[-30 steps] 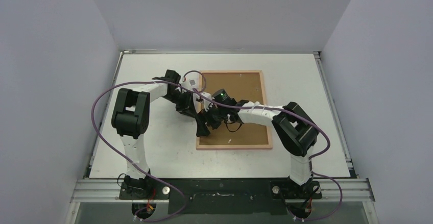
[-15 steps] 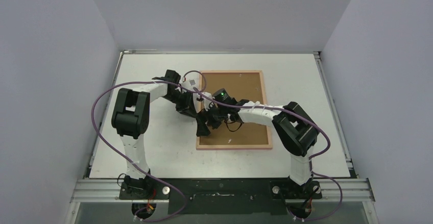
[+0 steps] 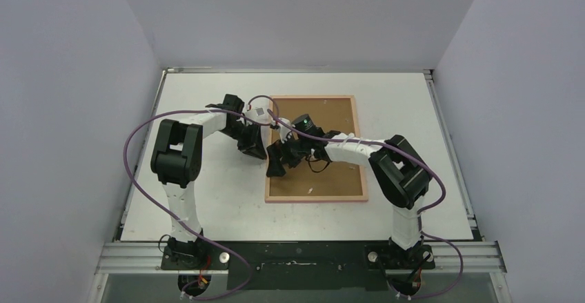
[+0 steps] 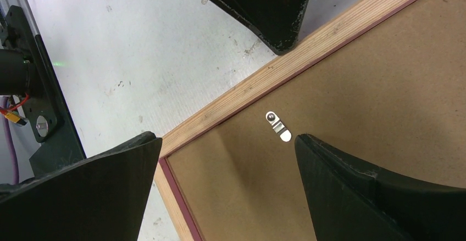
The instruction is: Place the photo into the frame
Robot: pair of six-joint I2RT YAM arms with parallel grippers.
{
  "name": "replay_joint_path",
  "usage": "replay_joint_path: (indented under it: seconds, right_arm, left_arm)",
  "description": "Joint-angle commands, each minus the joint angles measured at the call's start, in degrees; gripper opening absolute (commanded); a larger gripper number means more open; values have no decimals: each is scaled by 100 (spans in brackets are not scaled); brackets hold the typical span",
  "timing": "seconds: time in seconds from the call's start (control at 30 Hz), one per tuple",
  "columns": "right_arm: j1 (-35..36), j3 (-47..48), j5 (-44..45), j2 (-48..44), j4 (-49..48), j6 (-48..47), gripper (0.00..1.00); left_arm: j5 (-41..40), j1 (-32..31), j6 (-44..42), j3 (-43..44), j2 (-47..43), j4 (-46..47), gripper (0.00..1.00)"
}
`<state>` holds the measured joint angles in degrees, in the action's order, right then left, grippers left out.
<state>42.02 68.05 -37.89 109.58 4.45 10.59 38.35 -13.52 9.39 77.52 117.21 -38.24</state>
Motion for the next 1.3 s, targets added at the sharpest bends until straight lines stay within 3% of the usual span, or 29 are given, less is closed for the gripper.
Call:
replay_joint_path:
  seconds: [0.0,1.27]
  right_arm:
    - [34,126,-222,94,-400,48,98]
    - [597,-291,-245,-1,-604,448,93]
  left_arm:
    - [-438,-10,-174,105,127,159,12]
    - [-443,35,-148,74,83,159,12]
